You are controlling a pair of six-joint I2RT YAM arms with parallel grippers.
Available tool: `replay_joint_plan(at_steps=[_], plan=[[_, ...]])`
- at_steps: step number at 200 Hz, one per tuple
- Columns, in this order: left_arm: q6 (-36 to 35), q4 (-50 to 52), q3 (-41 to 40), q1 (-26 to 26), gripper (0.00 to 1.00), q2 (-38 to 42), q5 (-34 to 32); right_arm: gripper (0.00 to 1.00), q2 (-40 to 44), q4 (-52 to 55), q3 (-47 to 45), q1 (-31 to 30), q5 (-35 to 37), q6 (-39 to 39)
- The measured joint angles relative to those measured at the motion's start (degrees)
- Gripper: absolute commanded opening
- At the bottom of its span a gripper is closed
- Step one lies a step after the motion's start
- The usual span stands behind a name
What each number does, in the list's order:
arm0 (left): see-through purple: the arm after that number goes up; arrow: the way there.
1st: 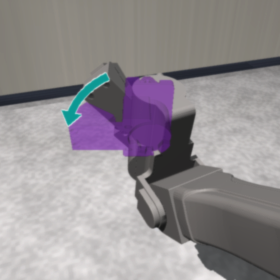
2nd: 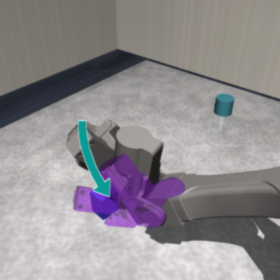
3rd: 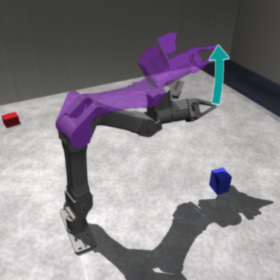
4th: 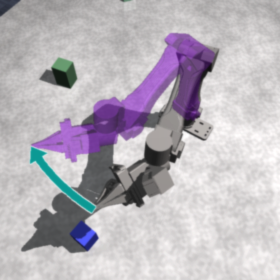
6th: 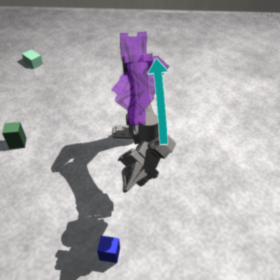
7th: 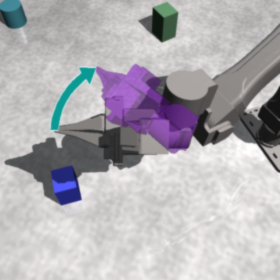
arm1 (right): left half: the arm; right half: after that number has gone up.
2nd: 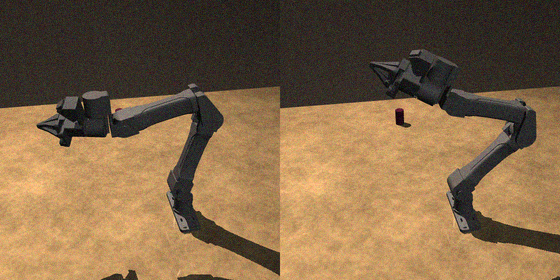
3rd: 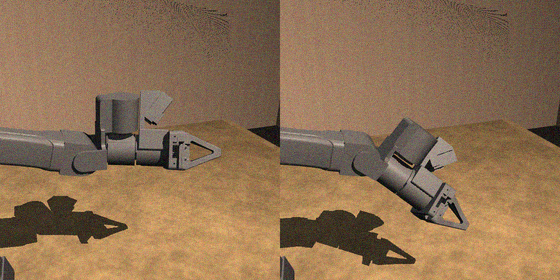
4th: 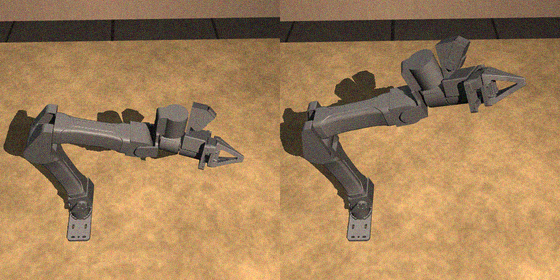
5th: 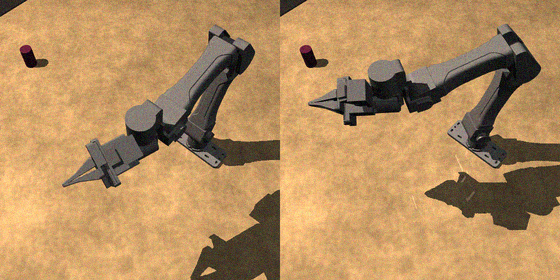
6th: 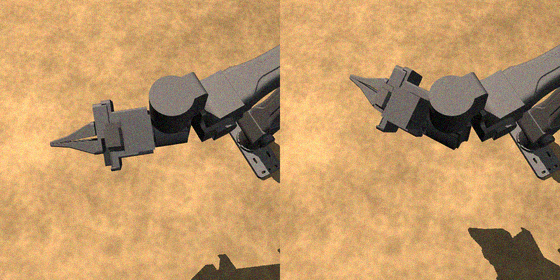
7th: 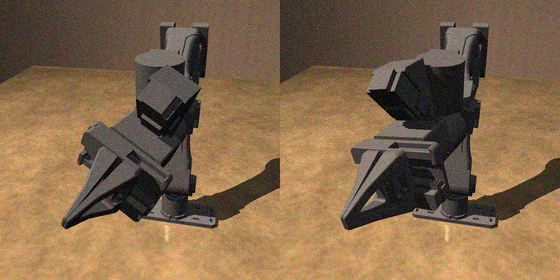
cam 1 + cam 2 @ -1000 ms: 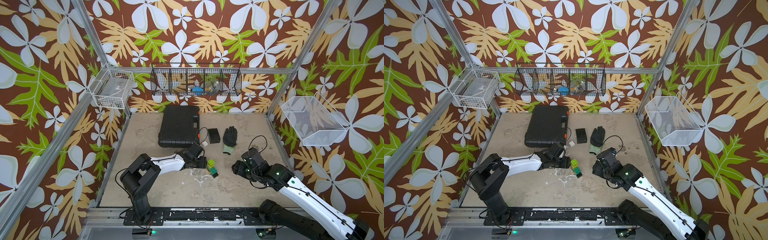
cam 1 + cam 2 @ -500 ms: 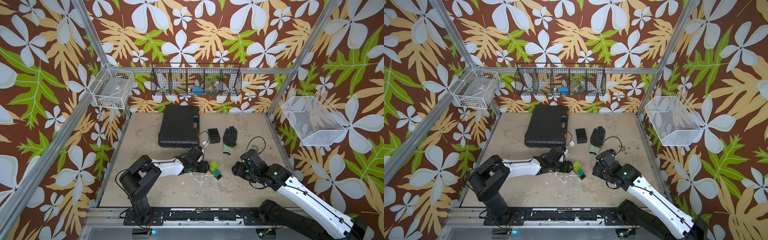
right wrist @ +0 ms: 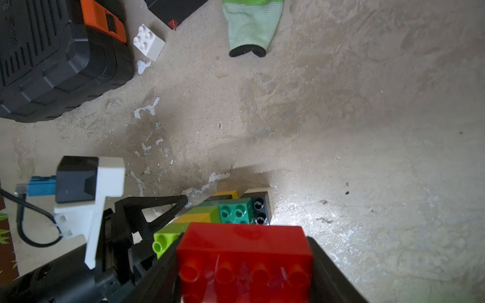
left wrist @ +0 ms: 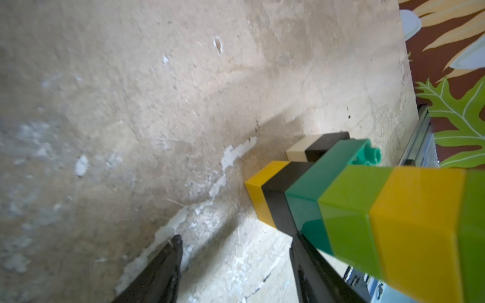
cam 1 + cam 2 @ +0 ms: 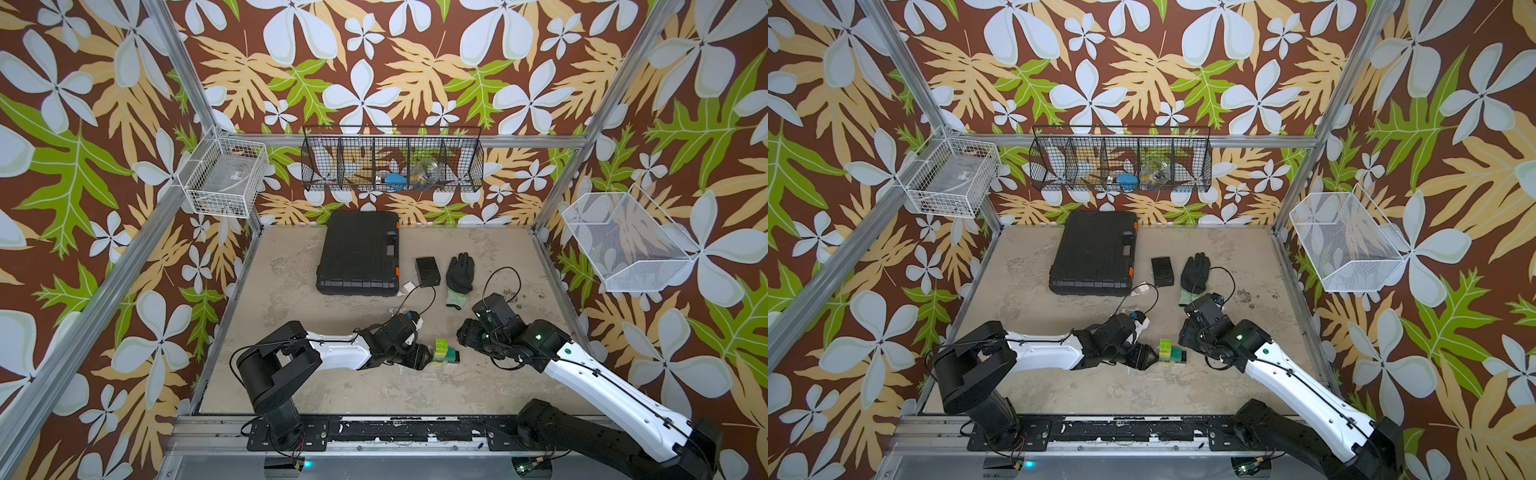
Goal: Assemble a giraffe with lego
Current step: Move the lego brick at the center of the board, then assemble the lego brick with the lego brick.
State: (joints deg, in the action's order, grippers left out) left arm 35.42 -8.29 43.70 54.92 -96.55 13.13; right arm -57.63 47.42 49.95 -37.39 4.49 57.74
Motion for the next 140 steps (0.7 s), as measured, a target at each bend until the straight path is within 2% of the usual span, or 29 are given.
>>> replay_joint_plan(at_steps=[27,54,95,140], plan=[[0.2,2.8,0.2,0.0,0.69,1.2,-0.7,0.43,-2.0,1.6,4.1,0.0,0.1,-2.9],[-1.3,7.8,0.2,0.0,0.69,4.1,-3.6,0.43,-8.2,4.2,11.4,0.0,-1.9,-9.3],[-4.0,14.2,-2.1,-1.9,0.69,13.4,-9.3,0.43,-17.6,9.6,22.3,-2.0,-6.2,-17.8],[-5.9,21.8,-2.7,-5.2,0.70,24.2,-16.1,0.43,-20.7,11.1,24.0,-4.7,-8.9,-19.2]])
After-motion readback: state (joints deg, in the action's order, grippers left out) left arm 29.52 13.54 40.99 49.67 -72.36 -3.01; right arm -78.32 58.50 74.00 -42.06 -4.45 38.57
